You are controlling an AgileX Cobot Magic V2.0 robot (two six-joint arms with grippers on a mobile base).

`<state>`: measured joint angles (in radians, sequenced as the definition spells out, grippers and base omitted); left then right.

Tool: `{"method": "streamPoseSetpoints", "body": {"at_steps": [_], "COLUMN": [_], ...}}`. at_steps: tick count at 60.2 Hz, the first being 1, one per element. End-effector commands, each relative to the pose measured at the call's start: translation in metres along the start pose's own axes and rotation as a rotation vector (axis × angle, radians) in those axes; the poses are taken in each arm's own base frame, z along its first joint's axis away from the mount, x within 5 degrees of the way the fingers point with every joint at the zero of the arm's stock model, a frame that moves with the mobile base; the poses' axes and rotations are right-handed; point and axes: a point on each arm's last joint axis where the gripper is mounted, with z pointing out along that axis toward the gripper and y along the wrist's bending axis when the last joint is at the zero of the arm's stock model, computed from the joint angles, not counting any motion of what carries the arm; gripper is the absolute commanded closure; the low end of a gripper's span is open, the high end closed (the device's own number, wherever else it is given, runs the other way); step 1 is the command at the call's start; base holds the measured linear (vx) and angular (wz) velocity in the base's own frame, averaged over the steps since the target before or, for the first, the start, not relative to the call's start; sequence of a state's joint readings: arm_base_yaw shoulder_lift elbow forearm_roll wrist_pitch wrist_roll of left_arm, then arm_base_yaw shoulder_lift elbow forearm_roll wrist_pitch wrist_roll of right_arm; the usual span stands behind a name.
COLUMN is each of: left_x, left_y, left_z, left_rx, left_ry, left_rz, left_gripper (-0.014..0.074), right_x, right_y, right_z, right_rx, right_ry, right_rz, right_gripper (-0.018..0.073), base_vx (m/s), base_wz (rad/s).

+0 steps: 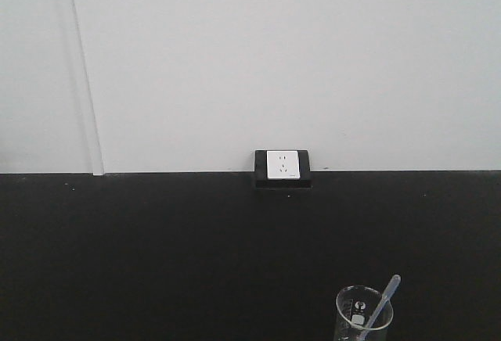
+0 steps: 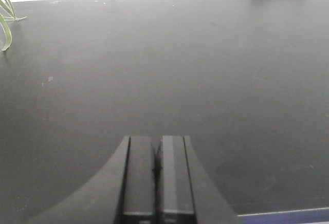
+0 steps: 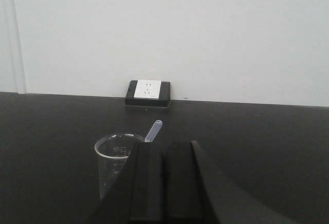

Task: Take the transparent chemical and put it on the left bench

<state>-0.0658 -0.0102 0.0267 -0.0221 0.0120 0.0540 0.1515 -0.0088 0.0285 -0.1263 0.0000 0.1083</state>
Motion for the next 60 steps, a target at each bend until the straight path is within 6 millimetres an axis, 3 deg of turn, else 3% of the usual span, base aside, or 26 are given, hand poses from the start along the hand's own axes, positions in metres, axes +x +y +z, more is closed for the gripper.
{"method": "streamPoseSetpoints", "body": {"at_steps": [1,25,35,44,50,60], "left_x": [-0.003,-0.003,-0.003,-0.003,-0.003,-0.003], "left_y": [0.0,0.0,0.0,0.0,0.0,0.0], "left_z": [-0.001,-0.001,-0.001,-0.001,-0.001,-0.001], "left_rx": [-0.002,-0.002,-0.002,-0.002,-0.002,-0.002], "left_ry": [-0.081,-0.081,-0.081,-0.081,-0.081,-0.081], "left_rz": [-0.009,-0.009,-0.009,-0.009,-0.009,-0.009], "left_gripper": [0.06,0.06,0.06,0.06,0.06,0.06], "right_x": [-0.005,-0.005,-0.015,-0.045,-0.077,-0.125], "right_y": [0.001,0.001,0.002,0.0,-0.001,-0.003], "right_z": [-0.001,-0.001,-0.003,-0.005,-0.003,0.022], "right_rx": [-0.003,-0.004,-0.014,-0.01,-0.001,0.008], "right_ry": [-0.081,-0.084,-0.185,-0.229,-0.194,-0.137], "right_rz": [-0.011,-0.011,-0.003,0.059,0.056,-0.014], "right_gripper": [0.0567,0.0567,0.0567,0.0567,0.0567,0.0567], "base_vx": [0.0,0.0,0.0,0.0,0.0,0.0], "base_wz": [0.0,0.0,0.0,0.0,0.0,0.0]}}
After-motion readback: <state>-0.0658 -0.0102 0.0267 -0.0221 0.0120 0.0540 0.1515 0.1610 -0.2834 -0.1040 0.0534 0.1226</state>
